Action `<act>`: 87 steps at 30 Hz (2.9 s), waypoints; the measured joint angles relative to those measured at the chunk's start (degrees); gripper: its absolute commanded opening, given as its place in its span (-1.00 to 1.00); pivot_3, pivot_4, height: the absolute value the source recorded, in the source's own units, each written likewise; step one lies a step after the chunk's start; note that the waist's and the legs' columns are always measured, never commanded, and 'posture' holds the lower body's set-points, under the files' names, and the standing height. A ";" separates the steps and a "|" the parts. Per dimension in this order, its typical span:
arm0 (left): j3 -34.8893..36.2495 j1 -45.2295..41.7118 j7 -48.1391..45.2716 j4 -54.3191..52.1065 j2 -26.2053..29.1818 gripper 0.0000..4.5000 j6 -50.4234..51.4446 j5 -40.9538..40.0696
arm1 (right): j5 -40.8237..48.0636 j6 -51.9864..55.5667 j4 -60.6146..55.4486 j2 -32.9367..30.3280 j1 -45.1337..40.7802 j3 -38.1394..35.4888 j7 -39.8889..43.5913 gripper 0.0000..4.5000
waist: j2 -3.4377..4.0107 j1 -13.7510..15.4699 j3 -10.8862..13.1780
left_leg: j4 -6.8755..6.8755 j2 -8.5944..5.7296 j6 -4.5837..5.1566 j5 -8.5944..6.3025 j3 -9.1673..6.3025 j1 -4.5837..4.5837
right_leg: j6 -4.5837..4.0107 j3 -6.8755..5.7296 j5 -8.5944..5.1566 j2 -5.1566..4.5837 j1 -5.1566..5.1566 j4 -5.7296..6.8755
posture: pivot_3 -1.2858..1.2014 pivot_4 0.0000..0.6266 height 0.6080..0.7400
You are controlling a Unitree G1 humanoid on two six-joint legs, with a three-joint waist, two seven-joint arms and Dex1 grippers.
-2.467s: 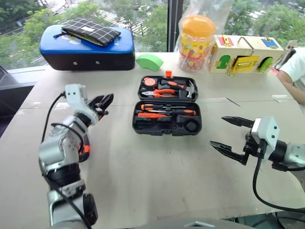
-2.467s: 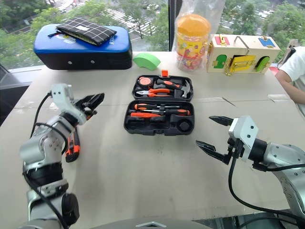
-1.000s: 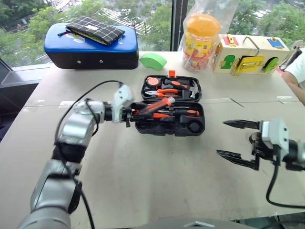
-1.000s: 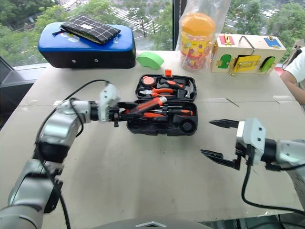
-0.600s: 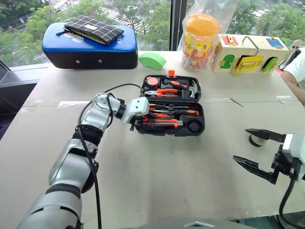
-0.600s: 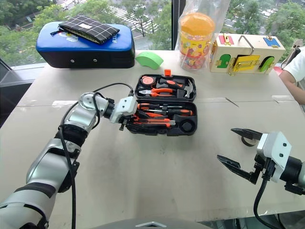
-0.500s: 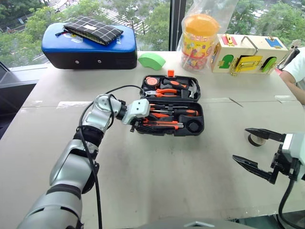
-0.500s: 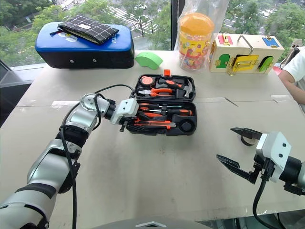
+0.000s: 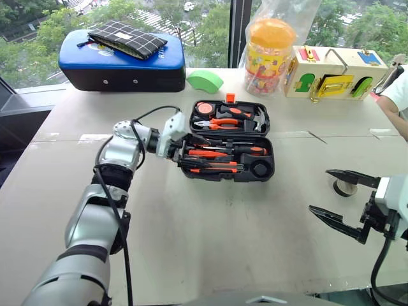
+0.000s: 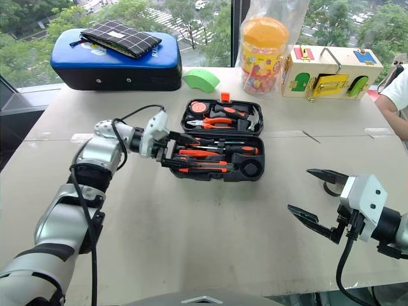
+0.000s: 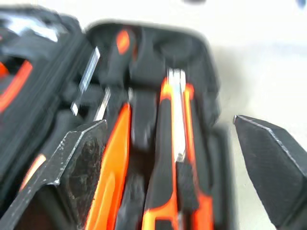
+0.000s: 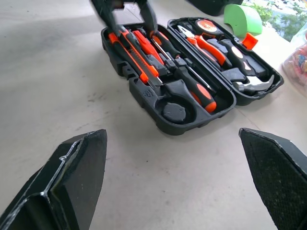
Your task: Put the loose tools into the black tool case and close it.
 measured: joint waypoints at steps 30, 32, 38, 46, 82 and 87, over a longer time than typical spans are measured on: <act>-3.93 14.28 20.13 -7.23 -4.50 -0.97 -14.07 9.54 | -1.96 1.41 0.54 1.69 1.25 2.96 -4.97 1.00 | 0.82 0.39 -1.43 | 0.08 -0.01 0.02 -0.03 0.10 0.16 | -0.25 0.39 -0.14 -0.59 0.01 0.23 | 0.03 -0.52 1.00; -1.41 16.72 20.15 -9.43 -5.85 -0.97 -13.55 6.21 | -2.89 3.08 0.45 2.42 0.83 3.04 -8.04 1.00 | 1.01 0.31 -1.51 | 0.07 0.00 0.02 -0.03 0.10 0.15 | -0.25 0.39 -0.15 -0.60 0.00 0.23 | 0.03 -0.52 1.00; 1.00 20.07 12.32 -23.91 -1.24 -0.59 8.12 -8.18 | -4.71 15.89 2.60 -1.32 -3.28 3.78 -16.17 1.00 | 0.61 0.00 -0.88 | 0.07 0.03 0.01 -0.03 0.05 0.01 | -0.27 0.30 -0.15 -0.54 -0.08 0.17 | 0.03 -0.52 1.00; 2.85 22.34 9.59 -49.35 5.55 0.23 24.37 -21.21 | -3.98 35.59 15.79 -7.98 -18.72 11.79 -18.81 0.67 | 0.70 -0.67 -0.52 | -0.02 0.00 0.02 -0.02 0.05 0.02 | -0.28 0.28 -0.15 -0.52 -0.03 0.01 | 0.03 -0.52 1.00; 20.98 51.54 27.15 -63.40 9.55 0.23 24.26 -25.81 | -9.37 43.64 29.22 5.03 -65.62 55.96 -9.87 -0.98 | 0.52 -1.20 -0.21 | -0.30 -0.17 -0.21 -0.17 0.05 0.02 | -0.32 0.35 -0.12 -0.65 -0.06 -0.32 | 0.03 -0.52 1.00; 21.48 56.52 29.81 -67.16 8.66 0.23 23.89 -26.25 | -11.93 41.23 34.23 5.80 -68.30 59.73 -5.71 -0.98 | 0.51 -1.20 -0.21 | -0.48 -0.14 -0.28 -0.18 0.02 0.08 | -0.32 0.32 -0.11 -0.63 -0.09 -0.31 | 0.03 -0.52 1.00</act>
